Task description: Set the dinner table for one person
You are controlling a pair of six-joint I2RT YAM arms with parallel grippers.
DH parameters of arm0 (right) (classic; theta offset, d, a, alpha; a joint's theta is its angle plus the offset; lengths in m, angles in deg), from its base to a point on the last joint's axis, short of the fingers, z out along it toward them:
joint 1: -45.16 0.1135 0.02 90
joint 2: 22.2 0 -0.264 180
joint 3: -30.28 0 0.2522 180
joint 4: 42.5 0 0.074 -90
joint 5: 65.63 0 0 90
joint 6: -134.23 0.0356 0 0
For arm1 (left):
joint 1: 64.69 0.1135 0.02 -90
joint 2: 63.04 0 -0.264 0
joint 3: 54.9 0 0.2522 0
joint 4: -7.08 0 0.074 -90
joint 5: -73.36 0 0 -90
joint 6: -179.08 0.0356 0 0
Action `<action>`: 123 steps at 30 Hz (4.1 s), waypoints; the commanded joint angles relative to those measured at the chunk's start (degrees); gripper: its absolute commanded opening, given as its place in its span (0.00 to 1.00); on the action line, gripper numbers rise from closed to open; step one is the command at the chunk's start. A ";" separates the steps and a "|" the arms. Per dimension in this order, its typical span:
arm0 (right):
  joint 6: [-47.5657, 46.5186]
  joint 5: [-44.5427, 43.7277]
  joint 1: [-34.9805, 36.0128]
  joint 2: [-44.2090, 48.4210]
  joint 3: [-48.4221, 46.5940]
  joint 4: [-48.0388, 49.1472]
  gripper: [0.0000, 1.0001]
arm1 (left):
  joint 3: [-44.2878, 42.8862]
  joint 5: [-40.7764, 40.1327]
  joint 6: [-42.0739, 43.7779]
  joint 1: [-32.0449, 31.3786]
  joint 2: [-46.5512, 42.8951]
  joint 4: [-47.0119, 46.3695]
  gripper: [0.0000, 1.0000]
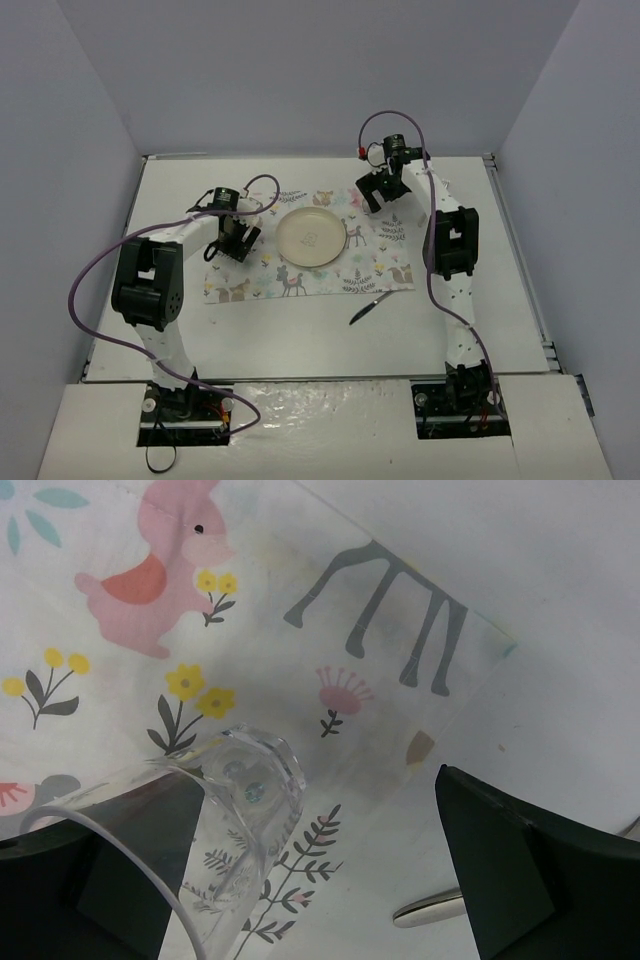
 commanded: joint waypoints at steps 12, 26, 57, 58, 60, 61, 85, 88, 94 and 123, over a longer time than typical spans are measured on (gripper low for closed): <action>3.15 -8.79 0.31 19.53 -4.33 1.69 1.00 | -1.64 -1.25 1.41 0.39 -1.14 -0.54 0.75; 28.17 -25.28 -6.59 16.92 10.27 12.15 0.99 | -0.29 -3.33 1.13 0.39 -4.14 -0.91 0.75; 31.82 -14.48 -14.71 3.12 7.10 12.45 0.86 | -0.74 -4.45 1.51 0.39 -2.28 -0.80 0.75; 31.76 -14.12 -14.69 2.80 6.77 12.36 0.85 | -0.74 -4.49 1.58 0.39 -2.26 -0.83 0.75; 31.55 -14.15 -14.54 1.88 6.33 12.29 0.82 | -0.74 -4.60 1.58 0.39 -2.11 -0.87 0.75; 31.44 -14.24 -14.54 1.61 6.08 12.25 0.81 | -0.74 -4.69 1.62 0.39 -2.07 -0.92 0.75; 29.55 -14.20 -14.80 4.87 10.28 11.80 0.00 | -1.53 -4.26 1.94 0.39 -2.15 -0.09 0.75; 28.04 -14.06 -15.14 7.04 10.76 11.86 0.00 | -1.70 -4.06 1.85 0.30 -2.35 0.13 0.75; 25.58 -10.91 -15.42 21.55 19.85 17.88 0.00 | -2.04 -3.95 1.51 0.30 -3.40 0.23 0.75; 27.77 -2.75 9.10 45.79 50.77 13.94 0.00 | -3.09 -19.47 -3.47 2.18 -12.82 -3.19 0.76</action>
